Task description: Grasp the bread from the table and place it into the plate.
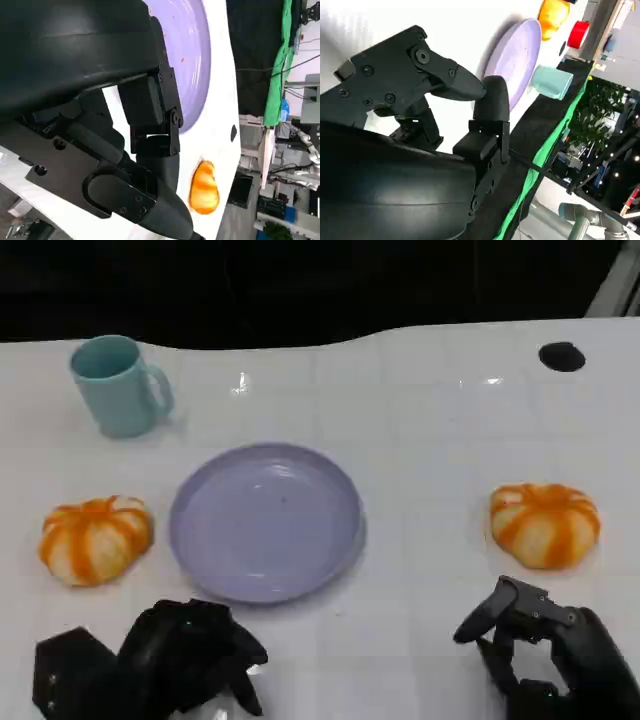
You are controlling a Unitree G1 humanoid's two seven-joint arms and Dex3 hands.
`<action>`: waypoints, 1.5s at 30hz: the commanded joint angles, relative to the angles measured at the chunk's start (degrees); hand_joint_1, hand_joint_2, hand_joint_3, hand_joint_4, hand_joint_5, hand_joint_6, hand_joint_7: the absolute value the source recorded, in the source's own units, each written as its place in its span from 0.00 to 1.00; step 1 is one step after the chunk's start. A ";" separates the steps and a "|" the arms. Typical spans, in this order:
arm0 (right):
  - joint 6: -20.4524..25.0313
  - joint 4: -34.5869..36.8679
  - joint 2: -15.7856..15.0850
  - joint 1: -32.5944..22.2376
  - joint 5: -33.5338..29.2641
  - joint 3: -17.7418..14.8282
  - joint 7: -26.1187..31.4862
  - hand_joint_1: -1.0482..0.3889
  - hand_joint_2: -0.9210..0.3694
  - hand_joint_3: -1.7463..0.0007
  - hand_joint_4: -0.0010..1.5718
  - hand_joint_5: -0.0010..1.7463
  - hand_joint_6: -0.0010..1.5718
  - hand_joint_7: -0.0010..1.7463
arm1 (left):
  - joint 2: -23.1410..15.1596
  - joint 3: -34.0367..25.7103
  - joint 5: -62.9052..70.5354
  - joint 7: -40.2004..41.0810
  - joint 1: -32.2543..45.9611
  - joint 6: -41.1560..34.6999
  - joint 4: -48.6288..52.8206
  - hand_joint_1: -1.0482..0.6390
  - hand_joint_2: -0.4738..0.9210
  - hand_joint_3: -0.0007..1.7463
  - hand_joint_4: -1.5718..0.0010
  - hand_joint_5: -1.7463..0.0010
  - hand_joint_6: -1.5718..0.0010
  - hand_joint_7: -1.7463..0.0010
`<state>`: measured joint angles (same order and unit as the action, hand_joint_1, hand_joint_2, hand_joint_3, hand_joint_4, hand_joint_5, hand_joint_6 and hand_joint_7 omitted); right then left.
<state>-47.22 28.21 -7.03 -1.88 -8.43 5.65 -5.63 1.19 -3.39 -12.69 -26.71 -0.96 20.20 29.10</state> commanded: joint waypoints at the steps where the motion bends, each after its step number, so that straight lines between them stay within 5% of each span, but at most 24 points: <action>1: -0.96 -0.01 -0.45 0.27 0.17 -0.44 0.48 0.48 0.25 0.46 0.52 1.00 0.48 0.80 | -0.99 -0.69 -0.16 0.28 0.08 0.70 0.06 0.00 0.91 0.00 0.05 0.46 0.00 0.72; 27: -1.02 -1.01 -0.43 -0.23 -0.78 -0.58 1.63 0.46 0.23 0.49 0.51 0.99 0.49 0.76 | -1.08 -0.52 -0.40 0.28 0.61 -0.17 -1.28 0.00 0.91 0.00 0.05 0.46 0.00 0.72; 34: -0.28 -2.55 0.04 -0.31 -0.52 -1.26 2.64 0.48 0.19 0.58 0.44 0.73 0.51 0.45 | -1.00 -0.42 -0.31 0.23 0.62 0.01 -1.27 0.00 0.91 0.00 0.05 0.45 0.00 0.72; 39: 1.70 -5.04 -0.70 -0.40 -2.71 -2.19 4.78 0.46 0.06 0.80 0.37 0.55 0.46 0.27 | -0.86 -0.38 -0.57 -0.21 0.57 0.32 -1.04 0.00 0.91 0.00 0.05 0.45 0.00 0.72; 45: 0.67 -6.00 -3.72 0.99 -12.37 -3.82 11.45 0.42 0.00 0.89 0.25 0.36 0.36 0.13 | -0.80 -0.25 -0.40 0.02 0.62 0.03 -1.21 0.00 0.91 0.00 0.05 0.46 0.00 0.73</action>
<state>-46.04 23.23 -8.61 -1.77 -17.36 3.20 2.61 0.97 -3.35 -12.77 -26.73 -0.75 20.09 28.35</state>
